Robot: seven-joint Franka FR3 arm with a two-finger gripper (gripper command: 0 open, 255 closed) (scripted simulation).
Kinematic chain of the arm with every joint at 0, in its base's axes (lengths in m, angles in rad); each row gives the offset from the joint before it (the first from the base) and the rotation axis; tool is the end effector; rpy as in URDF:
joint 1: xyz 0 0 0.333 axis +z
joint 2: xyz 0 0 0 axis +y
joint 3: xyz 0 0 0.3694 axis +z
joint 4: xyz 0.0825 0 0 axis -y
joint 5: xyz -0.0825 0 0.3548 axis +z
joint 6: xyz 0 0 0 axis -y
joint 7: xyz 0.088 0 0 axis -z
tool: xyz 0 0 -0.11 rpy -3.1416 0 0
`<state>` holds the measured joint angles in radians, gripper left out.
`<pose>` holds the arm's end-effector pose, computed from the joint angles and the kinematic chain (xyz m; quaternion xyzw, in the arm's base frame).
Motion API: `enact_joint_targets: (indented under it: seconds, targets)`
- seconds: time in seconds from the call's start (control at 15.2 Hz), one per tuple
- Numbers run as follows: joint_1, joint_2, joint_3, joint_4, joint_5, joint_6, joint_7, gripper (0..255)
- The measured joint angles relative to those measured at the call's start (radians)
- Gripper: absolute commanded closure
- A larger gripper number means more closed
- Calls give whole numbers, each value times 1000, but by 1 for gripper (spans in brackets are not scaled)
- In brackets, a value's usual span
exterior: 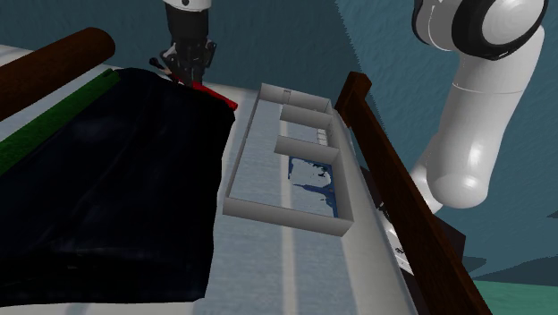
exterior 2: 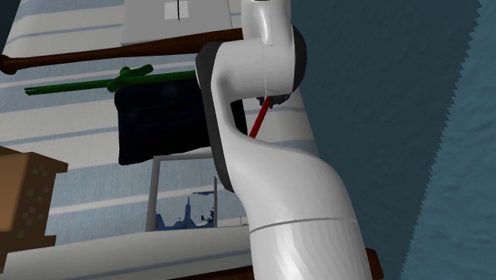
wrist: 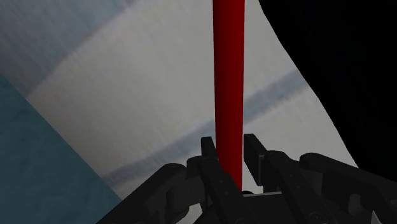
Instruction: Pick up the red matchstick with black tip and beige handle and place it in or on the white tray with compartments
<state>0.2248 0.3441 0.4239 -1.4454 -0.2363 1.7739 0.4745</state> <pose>0.5553 0.3363 0.5608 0.9940 0.0983 0.0310 0.0353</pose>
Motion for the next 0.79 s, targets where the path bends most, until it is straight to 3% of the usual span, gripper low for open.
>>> enact_joint_targets:
  seconds: [0.79]
  targets:
    - [25, 27, 3, 199, -7, -171, -17, 255]
